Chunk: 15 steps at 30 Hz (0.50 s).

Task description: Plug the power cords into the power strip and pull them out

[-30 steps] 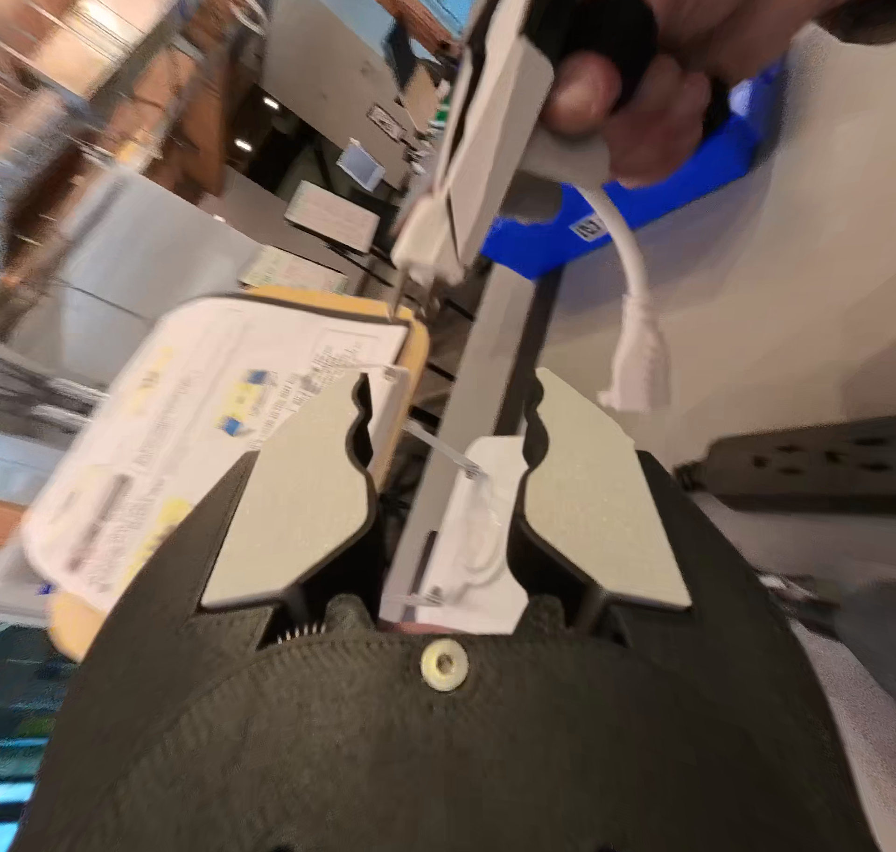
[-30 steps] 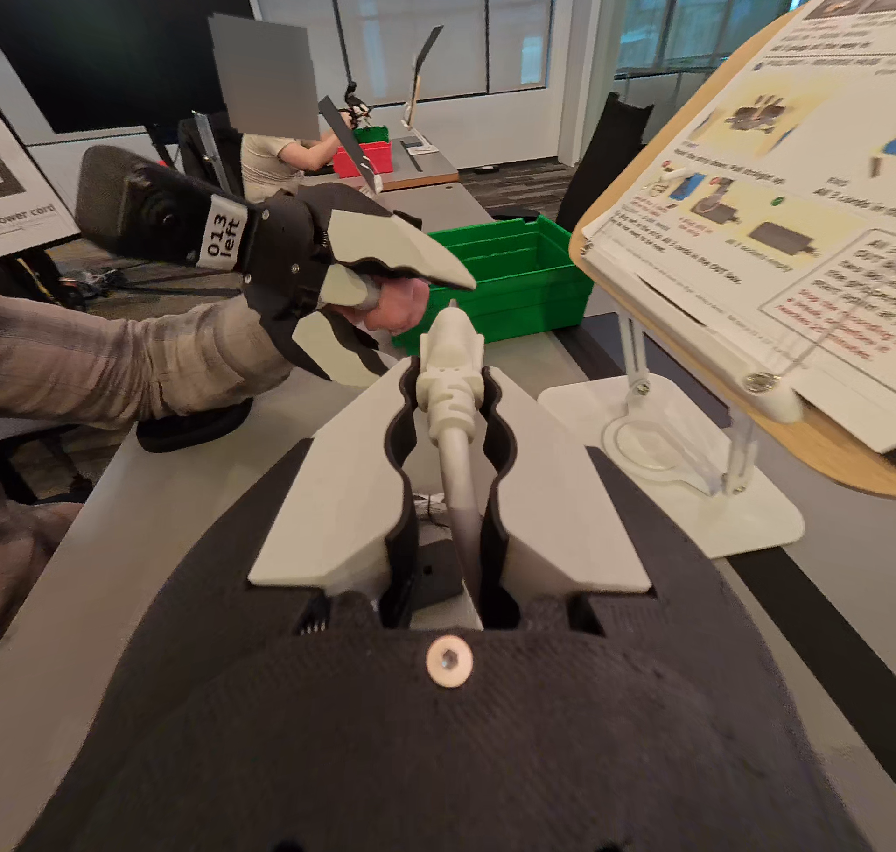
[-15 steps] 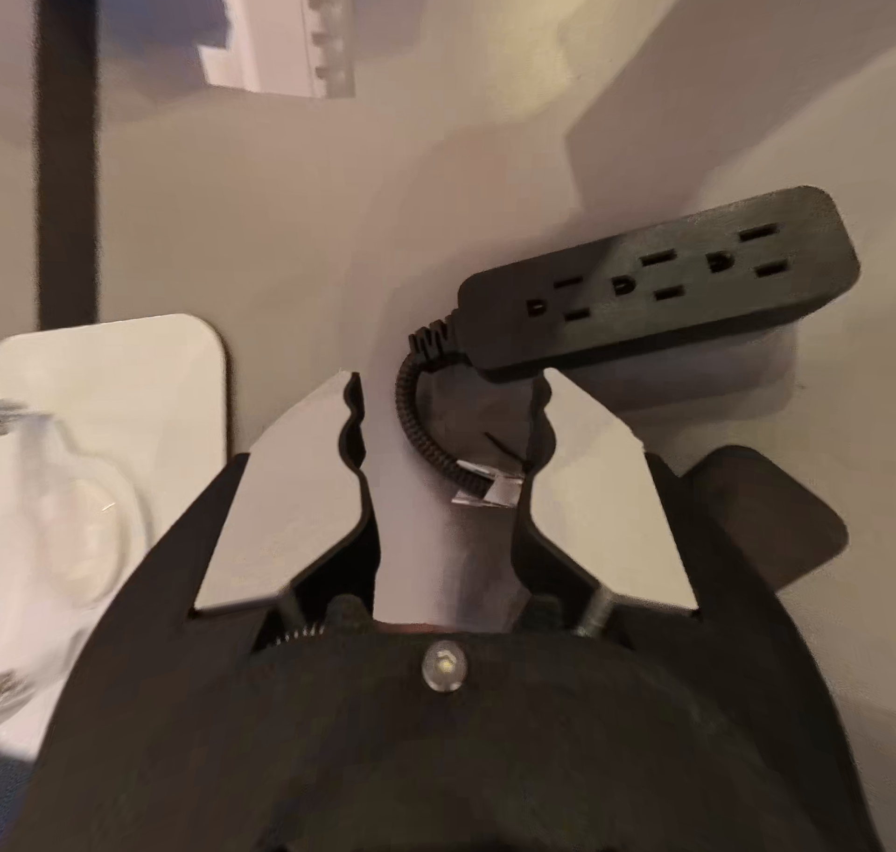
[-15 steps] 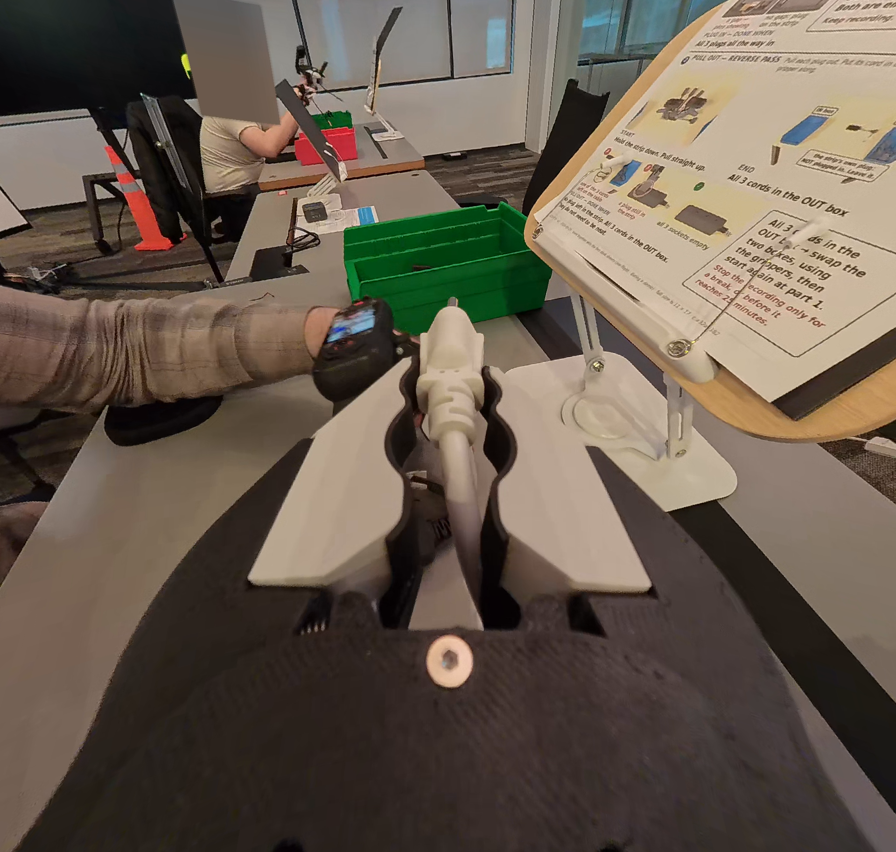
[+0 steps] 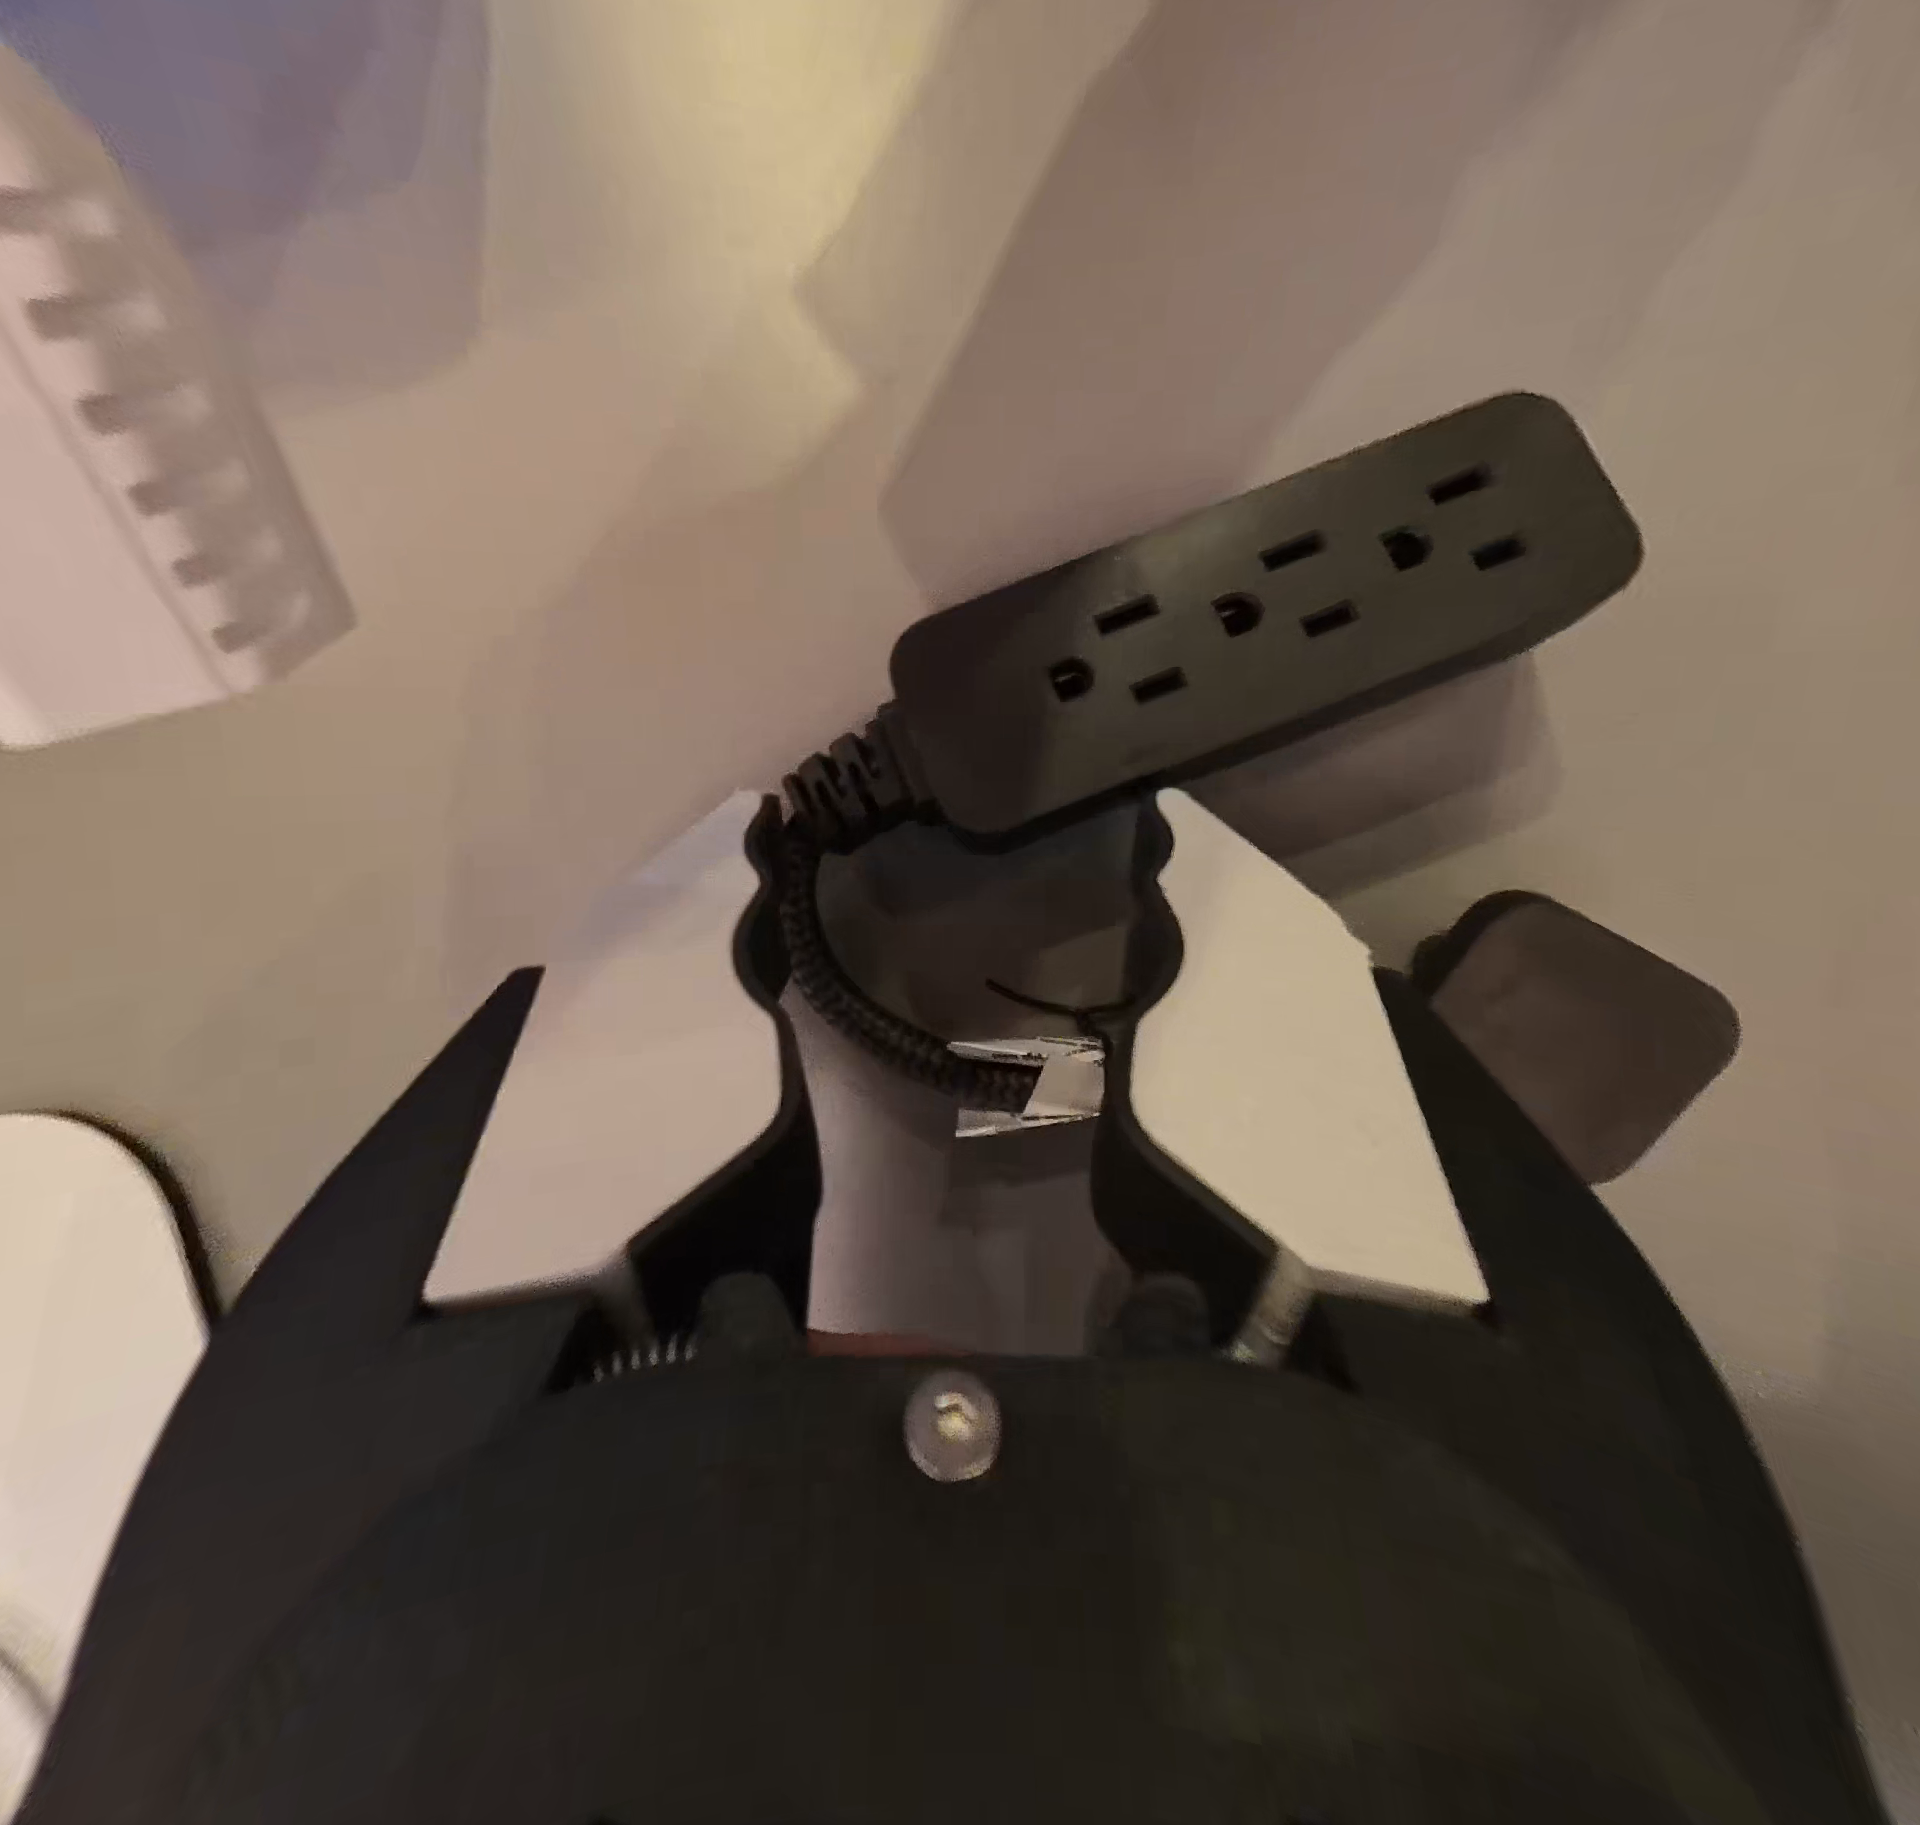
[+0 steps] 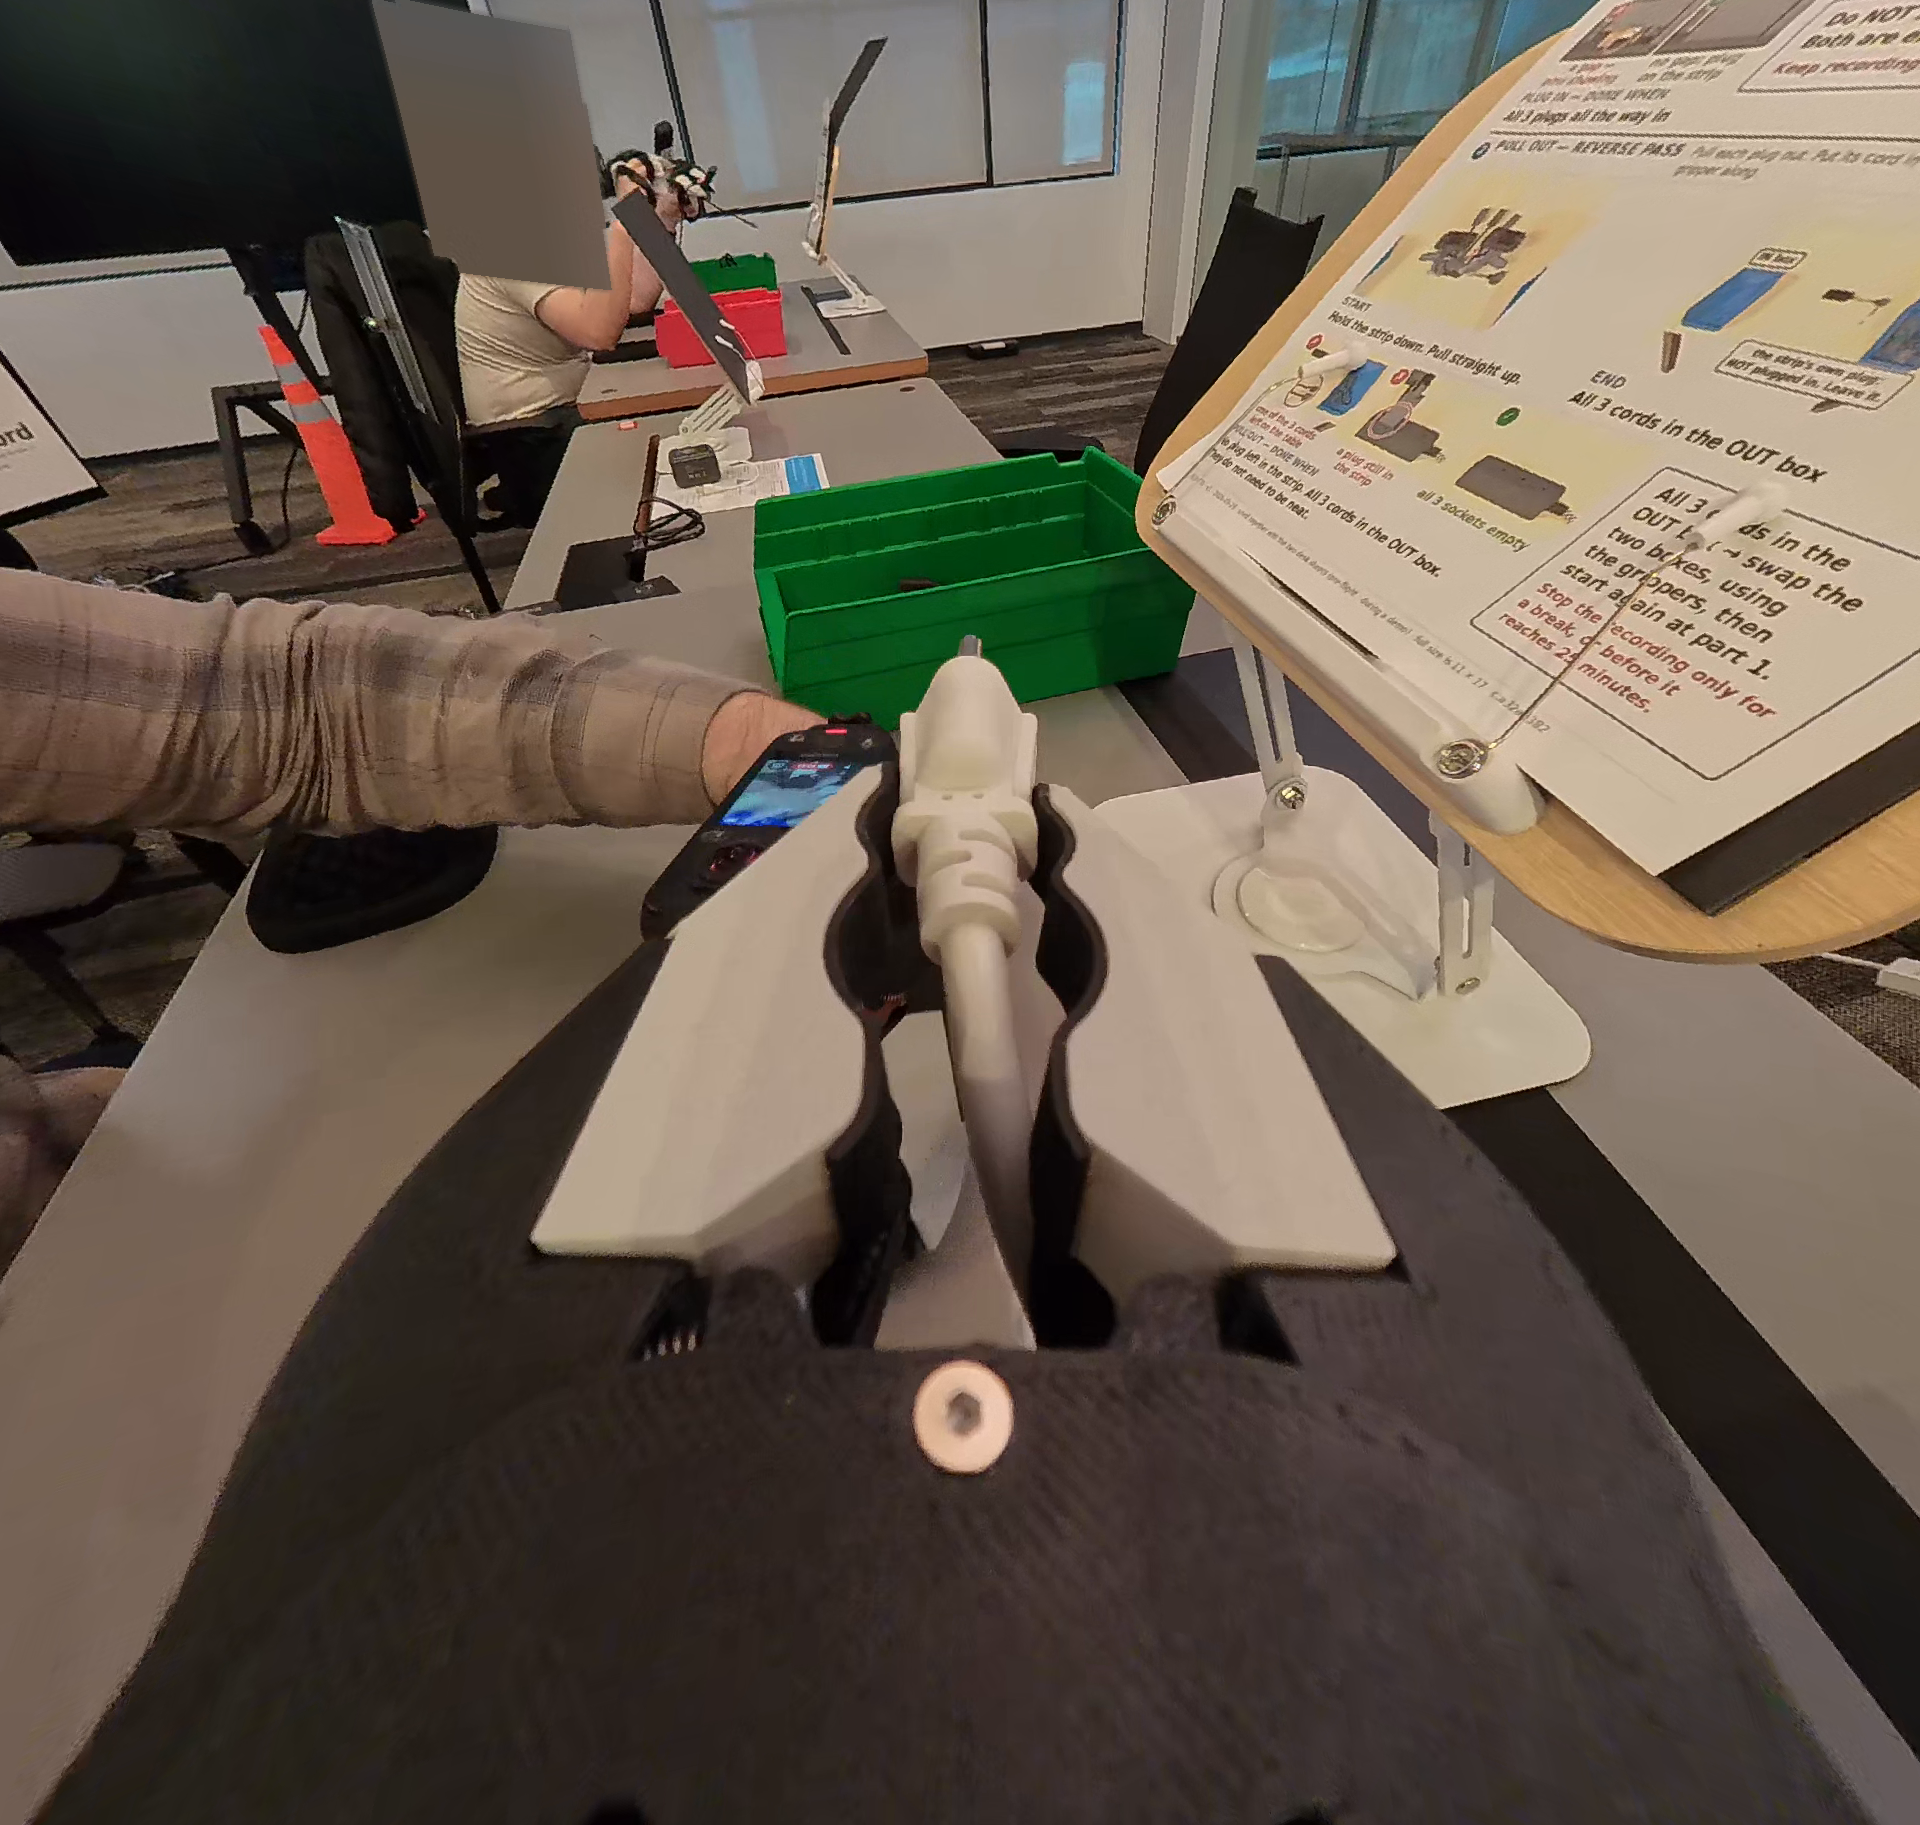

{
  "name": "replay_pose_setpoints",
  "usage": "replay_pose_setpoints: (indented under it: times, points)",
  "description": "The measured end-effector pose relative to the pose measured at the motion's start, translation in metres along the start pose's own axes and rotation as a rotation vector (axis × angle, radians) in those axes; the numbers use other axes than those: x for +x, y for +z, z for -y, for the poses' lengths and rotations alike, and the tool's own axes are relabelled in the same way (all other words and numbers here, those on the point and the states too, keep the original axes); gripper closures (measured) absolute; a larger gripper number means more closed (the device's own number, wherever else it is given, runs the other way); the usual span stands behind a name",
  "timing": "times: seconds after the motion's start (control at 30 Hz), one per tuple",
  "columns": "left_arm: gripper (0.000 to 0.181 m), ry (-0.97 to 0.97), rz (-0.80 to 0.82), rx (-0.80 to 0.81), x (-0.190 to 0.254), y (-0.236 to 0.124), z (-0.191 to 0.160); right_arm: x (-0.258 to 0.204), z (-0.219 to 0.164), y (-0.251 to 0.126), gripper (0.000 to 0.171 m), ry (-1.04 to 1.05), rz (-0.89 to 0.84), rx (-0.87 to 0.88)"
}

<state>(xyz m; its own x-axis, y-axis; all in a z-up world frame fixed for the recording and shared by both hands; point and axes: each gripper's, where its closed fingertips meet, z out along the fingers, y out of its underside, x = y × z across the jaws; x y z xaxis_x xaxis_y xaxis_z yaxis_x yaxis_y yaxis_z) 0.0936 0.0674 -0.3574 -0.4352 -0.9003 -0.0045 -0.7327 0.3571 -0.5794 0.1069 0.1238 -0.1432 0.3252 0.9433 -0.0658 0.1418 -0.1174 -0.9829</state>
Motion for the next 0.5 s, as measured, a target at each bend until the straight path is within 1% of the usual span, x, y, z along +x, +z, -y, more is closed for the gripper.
replay_pose_setpoints:
  times: [0.07,0.1,0.17,0.2,0.33,0.5]
  points:
    - [0.122,-0.018,0.003,0.012,0.000,0.002,0.004,0.000,0.001,-0.001,0.149,-0.002,-0.001,0.003]
    - [0.128,-0.026,0.018,0.014,-0.001,0.003,0.003,0.000,0.002,-0.002,0.149,-0.003,-0.002,0.005]
    - [0.146,-0.065,0.052,0.023,-0.004,0.002,0.002,-0.001,0.003,-0.003,0.150,-0.005,-0.001,0.009]
    - [0.167,-0.095,0.069,0.025,-0.006,0.001,0.000,-0.001,0.004,-0.004,0.150,-0.006,-0.001,0.010]
    - [0.170,-0.206,0.149,0.075,0.006,-0.001,-0.003,0.001,0.007,-0.007,0.150,-0.010,-0.006,0.018]
    - [0.171,-0.290,0.299,0.018,0.020,-0.014,-0.021,0.001,0.008,-0.009,0.149,-0.011,-0.008,0.023]
